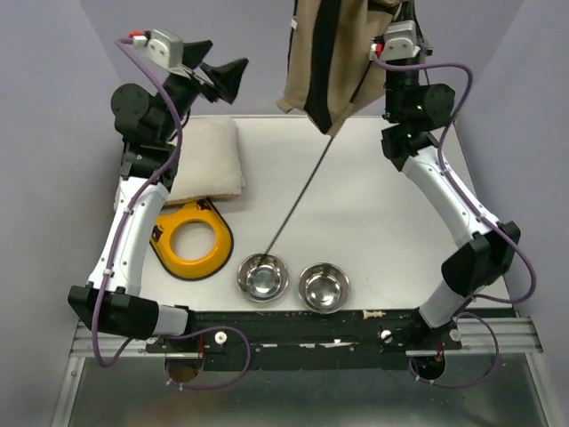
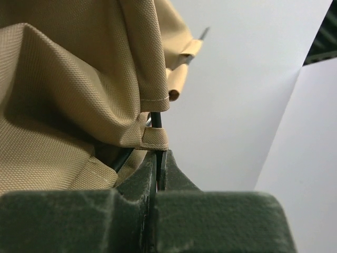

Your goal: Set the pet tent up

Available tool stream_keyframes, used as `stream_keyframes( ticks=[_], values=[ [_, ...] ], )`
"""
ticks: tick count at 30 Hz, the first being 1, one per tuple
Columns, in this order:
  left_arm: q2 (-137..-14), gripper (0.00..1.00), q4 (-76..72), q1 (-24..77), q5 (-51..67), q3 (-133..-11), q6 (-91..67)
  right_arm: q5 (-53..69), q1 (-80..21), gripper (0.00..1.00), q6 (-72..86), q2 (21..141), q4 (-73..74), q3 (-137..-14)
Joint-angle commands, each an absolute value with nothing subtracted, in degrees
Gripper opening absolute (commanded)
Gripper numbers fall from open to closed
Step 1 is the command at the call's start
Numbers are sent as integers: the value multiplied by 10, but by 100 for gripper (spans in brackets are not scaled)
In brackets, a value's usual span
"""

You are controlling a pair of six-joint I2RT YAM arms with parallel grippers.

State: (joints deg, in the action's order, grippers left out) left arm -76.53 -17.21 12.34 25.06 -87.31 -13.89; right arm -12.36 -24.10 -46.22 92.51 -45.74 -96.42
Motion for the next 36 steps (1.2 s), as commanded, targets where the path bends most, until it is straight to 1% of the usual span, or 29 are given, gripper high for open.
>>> stream_keyframes(
  ticks=[1, 3, 5, 7, 9, 11, 15, 16, 24, 25, 27, 29, 31, 35, 36],
  values=[
    [-798, 97, -197, 41, 296, -947, -285, -135, -248, 1, -604, 988, -561, -1047],
    [-802, 94, -255, 29, 374, -941, -338, -140, -248, 1, -653, 1019, -572, -1073],
    [-792, 93, -266, 35, 407, -923, -333, -165, -250, 1, -700, 1058, -559, -1112],
    [-781, 93, -256, 39, 391, -896, -326, -223, -257, 1, -733, 1112, -543, -1178],
    [-775, 93, -258, 39, 381, -872, -319, -236, -258, 1, -759, 1157, -576, -1200],
    [-774, 93, -258, 39, 380, -851, -309, -254, -258, 1, -752, 1201, -564, -1232],
    [-786, 93, -249, 39, 414, -827, -291, -304, -265, 1, -719, 1299, -509, -1349],
    [-787, 93, -244, 39, 421, -822, -276, -305, -268, 1, -716, 1313, -506, -1362],
    [-806, 93, -239, 45, 424, -775, -245, -314, -283, 1, -660, 1375, -484, -1389],
    [-812, 92, -237, 47, 429, -771, -242, -310, -286, 2, -648, 1371, -482, -1377],
    [-816, 91, -228, 51, 427, -761, -223, -293, -288, 21, -622, 1347, -457, -1332],
    [-819, 91, -229, 54, 426, -751, -215, -283, -288, 29, -595, 1323, -440, -1297],
    [-824, 91, -221, 54, 422, -745, -204, -266, -288, 42, -584, 1289, -425, -1244],
    [-838, 91, -220, 55, 425, -746, -188, -183, -288, 70, -538, 1167, -427, -1061],
    [-842, 91, -217, 57, 424, -749, -185, -158, -288, 74, -527, 1129, -417, -1011]
  ],
)
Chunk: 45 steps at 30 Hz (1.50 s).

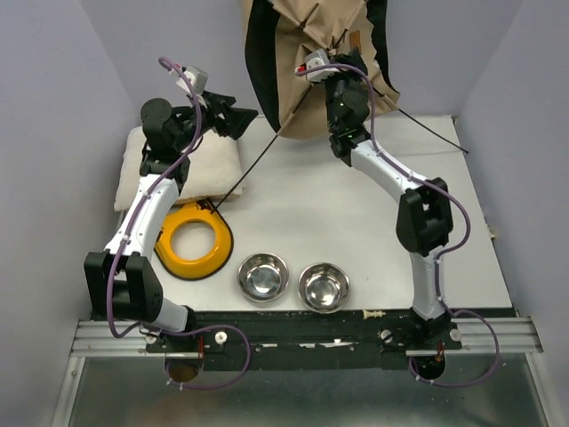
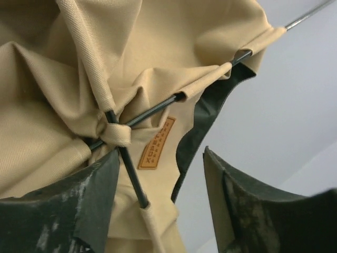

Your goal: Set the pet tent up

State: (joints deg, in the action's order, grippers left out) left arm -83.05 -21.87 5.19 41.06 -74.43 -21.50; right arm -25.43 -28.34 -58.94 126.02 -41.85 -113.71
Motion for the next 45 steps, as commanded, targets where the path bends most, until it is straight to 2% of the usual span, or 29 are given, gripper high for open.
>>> stream_keyframes(
  ticks=[1, 5, 8, 11, 14, 17, 22, 28, 37, 40, 41, 42, 44, 45],
  values=[
    [-845, 91, -215, 58, 426, -752, -178, -129, -287, 78, -516, 1096, -406, -969],
    [-867, 91, -188, 71, 438, -784, -116, 30, -253, 88, -451, 955, -284, -836],
    [-890, 92, -145, 85, 467, -829, -30, 195, -165, 89, -356, 884, -79, -845],
    [-917, 93, -73, 103, 497, -876, 85, 336, -62, 88, -346, 869, 94, -885],
    [-937, 93, -12, 122, 507, -914, 172, 409, 31, 85, -408, 895, 206, -917],
    [-947, 92, 12, 137, 512, -925, 196, 435, 98, 81, -487, 977, 318, -1008],
    [-948, 92, 38, 154, 512, -925, 216, 452, 129, 79, -613, 1122, 479, -1175],
    [-950, 92, 62, 158, 500, -924, 230, 446, 127, 76, -688, 1211, 481, -1212],
    [-963, 91, 93, 159, 488, -948, 231, 386, 104, 68, -636, 1299, 296, -1226],
    [-963, 89, 94, 159, 480, -949, 219, 392, 93, 58, -625, 1313, 282, -1237],
    [-962, 88, 93, 159, 474, -949, 213, 395, 90, 52, -623, 1314, 283, -1237],
    [-962, 87, 91, 158, 470, -948, 205, 407, 90, 42, -627, 1311, 287, -1234],
    [-957, 83, 77, 152, 455, -945, 173, 423, 86, 1, -623, 1297, 290, -1215],
    [-955, 81, 65, 147, 448, -940, 152, 431, 85, 1, -619, 1283, 289, -1199]
  ],
)
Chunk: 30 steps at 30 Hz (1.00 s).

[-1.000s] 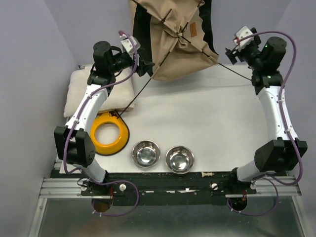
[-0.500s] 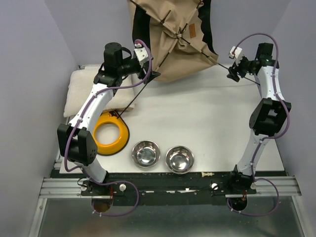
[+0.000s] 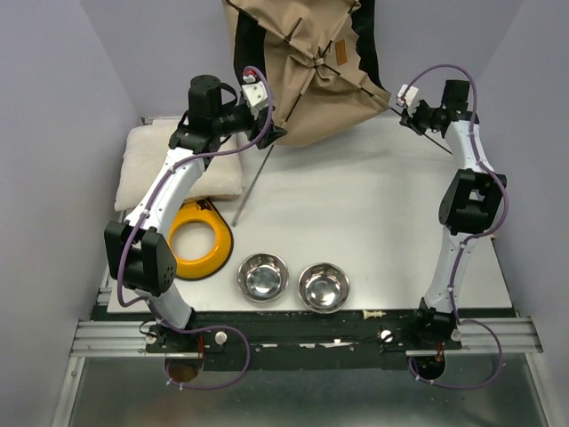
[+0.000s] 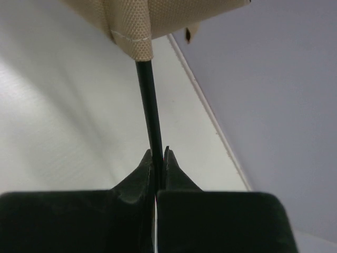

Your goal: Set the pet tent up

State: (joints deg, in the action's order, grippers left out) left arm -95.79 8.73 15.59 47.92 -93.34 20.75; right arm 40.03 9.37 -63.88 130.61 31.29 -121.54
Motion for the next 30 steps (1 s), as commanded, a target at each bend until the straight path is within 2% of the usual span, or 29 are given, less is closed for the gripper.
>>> stream_keyframes(
  ticks=[1, 5, 9, 11, 13, 20, 26, 30],
  values=[
    [-955, 79, 52, 138, 444, -935, 122, 441, 84, 1, -600, 1262, 285, -1184],
    [-948, 78, 4, 108, 453, -924, 50, 512, 85, 1, -519, 1176, 291, -1119],
    [-955, 77, 73, 127, 448, -972, 220, 554, 78, 1, -476, 1090, 277, -1040],
    [-979, 77, 162, 151, 458, -1043, 338, 571, 76, 1, -452, 1057, 261, -1007],
    [-1011, 75, 208, 179, 419, -1100, 469, 582, 71, 1, -426, 1029, 244, -980],
    [-1096, 73, 167, 206, 378, -1236, 619, 575, 46, 1, -402, 951, 184, -895],
    [-1102, 66, 129, 233, 369, -1222, 714, 558, 29, 1, -408, 923, 192, -875],
    [-1076, 60, 61, 255, 348, -1139, 782, 552, 24, 1, -410, 911, 199, -864]
  ],
)
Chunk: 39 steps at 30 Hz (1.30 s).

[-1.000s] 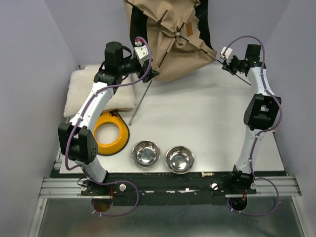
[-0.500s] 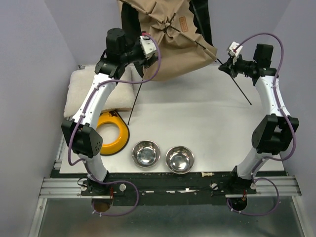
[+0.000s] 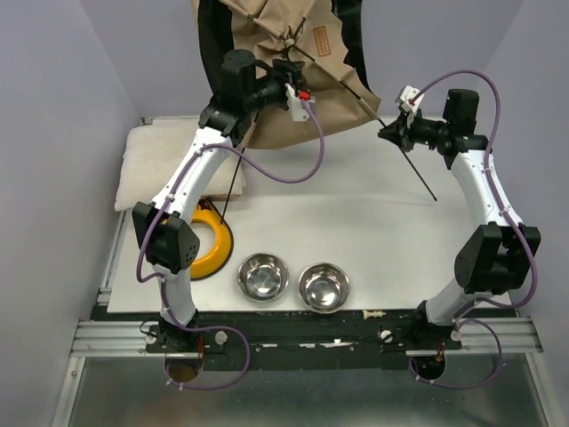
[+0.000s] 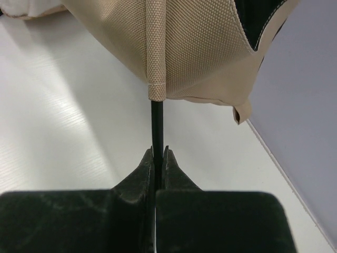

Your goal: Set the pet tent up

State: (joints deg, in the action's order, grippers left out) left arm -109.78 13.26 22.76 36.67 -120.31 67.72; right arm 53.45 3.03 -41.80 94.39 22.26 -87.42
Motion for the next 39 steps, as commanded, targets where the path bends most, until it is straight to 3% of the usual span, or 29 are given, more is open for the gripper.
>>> stream_keyframes(
  ticks=[1, 7, 11, 26, 32, 39],
  values=[
    [-1068, 59, 29, 260, 345, -1113, 785, 552, 23, 1, -411, 910, 199, -861],
    [-1060, 54, -33, 287, 315, -1070, 831, 554, 15, 1, -424, 904, 205, -861],
    [-1054, 50, -153, 292, 295, -1036, 798, 555, 13, 1, -430, 902, 212, -860],
    [-930, 48, -148, 265, 375, -907, 836, 560, 13, 1, -432, 895, 212, -862],
    [-946, 61, -96, 287, 404, -936, 869, 571, 7, 1, -440, 894, 224, -871],
    [-992, 65, -35, 337, 400, -983, 929, 565, -25, 1, -445, 881, 245, -873]
  ],
)
